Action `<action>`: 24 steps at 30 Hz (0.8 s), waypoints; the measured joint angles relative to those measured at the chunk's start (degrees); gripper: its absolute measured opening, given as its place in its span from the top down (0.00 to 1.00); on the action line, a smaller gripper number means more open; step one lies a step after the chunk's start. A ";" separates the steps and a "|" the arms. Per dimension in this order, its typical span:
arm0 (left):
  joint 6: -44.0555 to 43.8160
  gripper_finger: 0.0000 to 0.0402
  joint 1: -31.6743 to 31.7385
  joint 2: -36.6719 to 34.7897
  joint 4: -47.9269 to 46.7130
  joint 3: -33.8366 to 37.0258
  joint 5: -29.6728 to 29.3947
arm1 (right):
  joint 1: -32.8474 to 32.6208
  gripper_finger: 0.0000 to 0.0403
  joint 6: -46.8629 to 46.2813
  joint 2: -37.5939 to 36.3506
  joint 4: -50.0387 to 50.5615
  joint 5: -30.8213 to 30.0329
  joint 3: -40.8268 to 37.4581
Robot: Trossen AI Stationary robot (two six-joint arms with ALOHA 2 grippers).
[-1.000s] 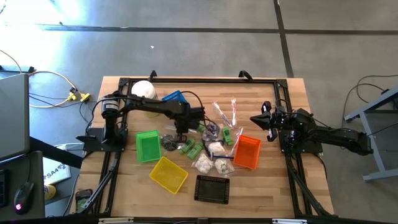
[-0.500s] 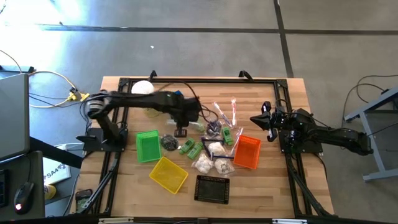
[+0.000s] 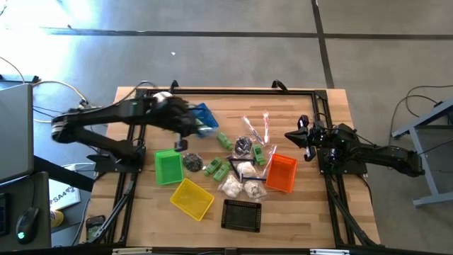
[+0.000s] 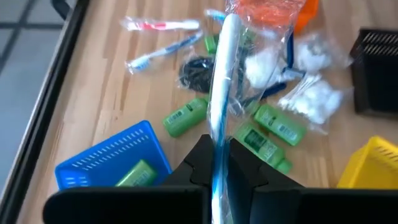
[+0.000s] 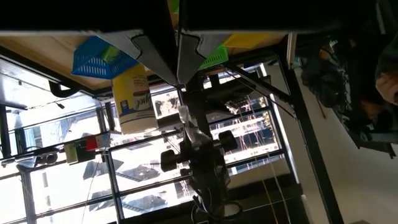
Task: Pick & Place Travel size toiletries
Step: Put the blue toothbrush into the yellow bin
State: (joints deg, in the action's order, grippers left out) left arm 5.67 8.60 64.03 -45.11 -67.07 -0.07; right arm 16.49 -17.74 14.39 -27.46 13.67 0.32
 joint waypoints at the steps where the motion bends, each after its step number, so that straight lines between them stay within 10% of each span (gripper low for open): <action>1: -0.94 0.97 0.00 -2.76 1.74 2.69 -0.01 | 0.00 0.99 0.00 0.00 0.20 0.00 0.01; 17: -12.04 0.97 -1.51 -47.85 38.90 46.93 5.67 | 0.00 0.99 -0.02 0.02 0.72 -0.14 0.02; 24: -13.46 0.97 -4.25 -60.66 43.21 54.93 4.84 | 0.00 0.99 -0.02 0.00 0.78 -0.02 0.01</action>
State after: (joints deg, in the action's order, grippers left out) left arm -7.79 4.35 3.37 -1.90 -12.15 4.77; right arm 16.49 -17.76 14.39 -26.68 13.65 0.33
